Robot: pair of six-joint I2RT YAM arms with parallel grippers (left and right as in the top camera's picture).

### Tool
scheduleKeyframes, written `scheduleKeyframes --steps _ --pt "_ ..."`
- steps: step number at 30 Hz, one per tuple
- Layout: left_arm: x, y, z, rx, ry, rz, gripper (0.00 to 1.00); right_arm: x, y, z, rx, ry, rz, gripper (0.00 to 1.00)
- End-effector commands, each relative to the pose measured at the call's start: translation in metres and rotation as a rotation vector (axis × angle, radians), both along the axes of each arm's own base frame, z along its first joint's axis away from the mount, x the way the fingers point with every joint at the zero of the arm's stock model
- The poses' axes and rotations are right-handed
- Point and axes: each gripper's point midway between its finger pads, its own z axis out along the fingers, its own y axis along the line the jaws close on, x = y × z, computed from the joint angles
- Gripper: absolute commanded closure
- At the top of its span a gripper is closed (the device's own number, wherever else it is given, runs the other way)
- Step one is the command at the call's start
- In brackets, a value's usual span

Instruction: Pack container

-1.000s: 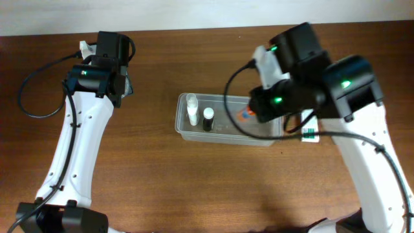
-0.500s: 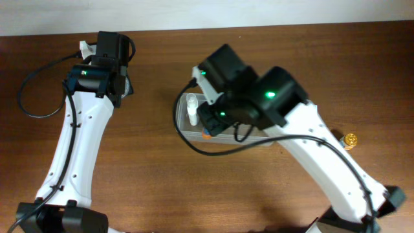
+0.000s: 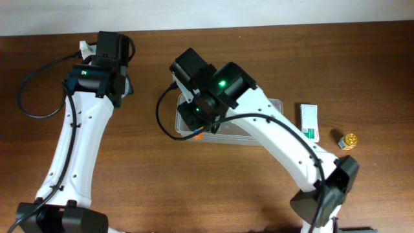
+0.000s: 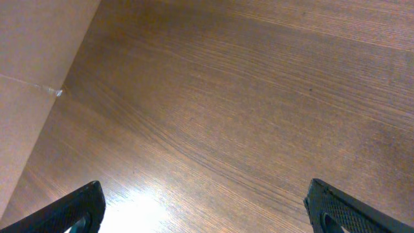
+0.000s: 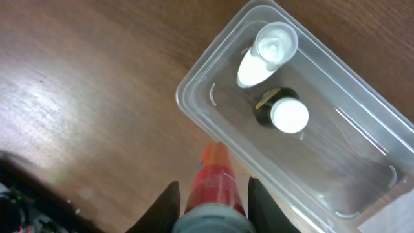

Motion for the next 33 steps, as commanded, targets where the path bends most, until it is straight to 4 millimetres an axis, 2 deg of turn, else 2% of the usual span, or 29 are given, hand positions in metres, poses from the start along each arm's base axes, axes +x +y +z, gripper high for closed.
scheduleKeyframes --steps 1,7,27,33 --pt "-0.002 0.004 0.015 0.011 -0.040 0.011 0.01 0.006 0.006 0.001 0.000 -0.028 -0.004 0.75" --pt "-0.002 0.004 0.015 0.011 -0.040 0.011 0.01 0.014 0.000 -0.002 -0.040 -0.060 -0.022 0.75" --pt "-0.002 0.004 0.015 0.011 -0.040 0.011 0.00 0.016 0.000 -0.004 -0.044 -0.066 -0.006 0.75" --pt "-0.002 0.004 0.015 0.011 -0.040 0.011 0.01 0.016 0.001 -0.011 -0.054 -0.055 -0.005 0.75"
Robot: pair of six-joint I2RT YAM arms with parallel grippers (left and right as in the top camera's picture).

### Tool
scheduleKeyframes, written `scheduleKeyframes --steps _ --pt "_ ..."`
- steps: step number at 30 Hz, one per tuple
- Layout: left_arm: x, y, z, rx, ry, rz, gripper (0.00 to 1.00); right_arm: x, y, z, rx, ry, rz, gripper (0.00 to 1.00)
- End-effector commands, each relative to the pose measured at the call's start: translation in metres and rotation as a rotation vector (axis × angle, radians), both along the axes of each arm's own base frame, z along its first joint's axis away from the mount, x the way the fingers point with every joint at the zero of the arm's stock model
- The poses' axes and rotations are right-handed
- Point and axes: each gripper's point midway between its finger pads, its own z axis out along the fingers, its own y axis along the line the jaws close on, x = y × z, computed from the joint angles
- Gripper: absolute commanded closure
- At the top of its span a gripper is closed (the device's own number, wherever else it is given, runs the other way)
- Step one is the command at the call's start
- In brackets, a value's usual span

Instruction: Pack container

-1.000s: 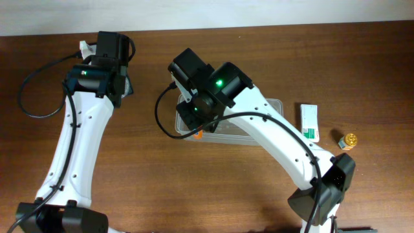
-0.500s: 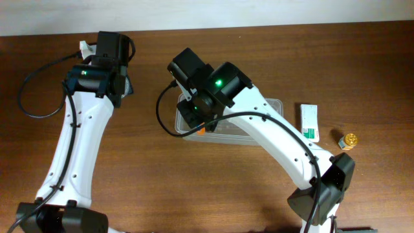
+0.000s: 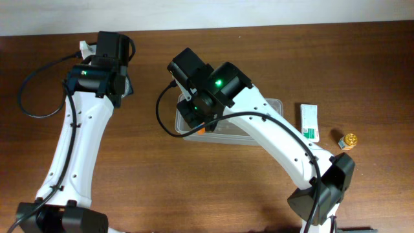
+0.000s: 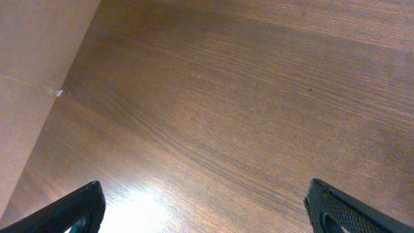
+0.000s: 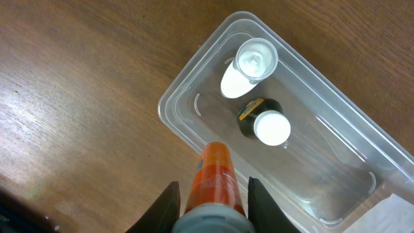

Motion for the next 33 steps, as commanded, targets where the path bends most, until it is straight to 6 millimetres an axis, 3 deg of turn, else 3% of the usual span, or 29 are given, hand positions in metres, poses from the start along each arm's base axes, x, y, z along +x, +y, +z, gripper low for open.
scheduleKeyframes --steps 1,19,33 --pt "-0.002 0.004 0.015 0.011 -0.040 0.011 0.01 0.003 0.003 -0.007 -0.018 -0.004 0.004 0.75" --pt "-0.002 0.004 0.015 0.011 -0.040 0.011 0.01 0.011 0.010 -0.030 -0.044 0.015 0.021 0.75" --pt "-0.002 0.004 0.015 0.011 -0.040 0.011 0.01 0.020 0.006 -0.030 -0.083 -0.033 0.036 0.76"
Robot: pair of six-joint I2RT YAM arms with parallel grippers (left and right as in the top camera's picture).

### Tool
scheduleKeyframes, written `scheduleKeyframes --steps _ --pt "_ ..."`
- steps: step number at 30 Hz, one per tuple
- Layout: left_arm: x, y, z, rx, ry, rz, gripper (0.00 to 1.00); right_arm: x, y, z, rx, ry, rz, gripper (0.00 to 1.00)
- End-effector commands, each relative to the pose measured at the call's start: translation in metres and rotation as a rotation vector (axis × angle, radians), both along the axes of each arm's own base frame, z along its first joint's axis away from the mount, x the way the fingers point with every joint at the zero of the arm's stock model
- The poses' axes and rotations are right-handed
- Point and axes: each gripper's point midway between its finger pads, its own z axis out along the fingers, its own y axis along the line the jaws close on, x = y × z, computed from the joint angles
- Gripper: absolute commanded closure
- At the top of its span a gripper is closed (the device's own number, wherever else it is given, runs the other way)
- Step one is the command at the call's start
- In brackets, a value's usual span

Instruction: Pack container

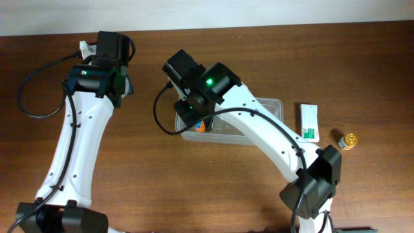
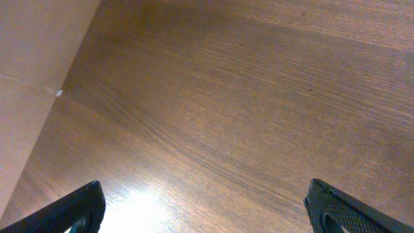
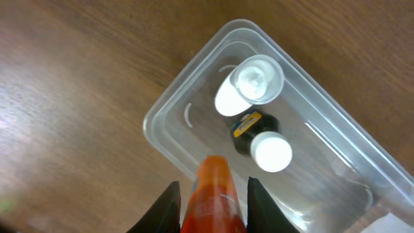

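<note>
A clear plastic container [image 3: 169,103] lies on the wooden table, also visible in the overhead view [image 1: 275,107]. Inside it are a white bottle [image 3: 249,87] and a dark bottle with a white cap [image 3: 265,145]. My right gripper [image 3: 212,194] is shut on an orange tube [image 3: 212,188], whose tip hangs over the container's near left wall. In the overhead view the tube [image 1: 200,126] shows at the container's left end under the right arm. My left gripper [image 2: 204,210] is open above bare table, far left of the container.
A white and green box [image 1: 309,121] lies right of the container, and a small gold-capped jar [image 1: 349,140] lies further right. A pale wall or board [image 2: 29,77] borders the table in the left wrist view.
My right gripper with the orange tube has shifted further over the container's left end; the container sits a little higher and closer in its view. The left arm has not moved.
The orange tube was held in my right gripper just outside the container's near rim. A moment later its tip reached the rim. Now the tip hangs over the container's left end. The two bottles inside and the left arm stayed as they were.
</note>
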Motion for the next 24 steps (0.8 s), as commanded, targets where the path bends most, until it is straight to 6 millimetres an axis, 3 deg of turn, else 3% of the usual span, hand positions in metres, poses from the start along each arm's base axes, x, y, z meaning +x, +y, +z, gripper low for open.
scheduleKeyframes --steps 1,24 --pt "-0.0021 0.0041 0.0154 0.011 -0.040 0.011 0.01 0.0057 -0.0009 -0.0054 -0.038 -0.023 0.006 0.76" --pt "-0.0021 0.0041 0.0154 0.011 -0.040 0.011 0.00 0.0038 0.0079 -0.0066 0.004 -0.003 0.010 0.76"
